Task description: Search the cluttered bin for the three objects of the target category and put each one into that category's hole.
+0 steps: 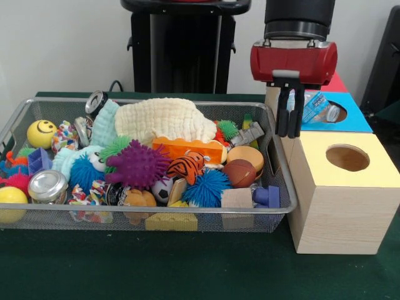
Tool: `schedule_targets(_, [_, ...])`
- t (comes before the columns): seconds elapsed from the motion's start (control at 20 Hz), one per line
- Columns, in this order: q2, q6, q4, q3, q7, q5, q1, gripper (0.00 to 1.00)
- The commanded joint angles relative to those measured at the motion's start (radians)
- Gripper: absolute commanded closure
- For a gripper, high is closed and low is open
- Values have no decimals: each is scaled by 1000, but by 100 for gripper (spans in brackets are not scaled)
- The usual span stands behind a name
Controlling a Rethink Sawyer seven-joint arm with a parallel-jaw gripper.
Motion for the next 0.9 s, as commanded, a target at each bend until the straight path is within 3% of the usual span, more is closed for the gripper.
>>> schedule_targets(0.05, [-7,108,94,79,32,-7,-5,100])
schedule_targets(0.45, [-19,125,119,56,62,12,19,100])
schedule_targets(0.9, [-16,148,136,91,13,-5,-34,100])
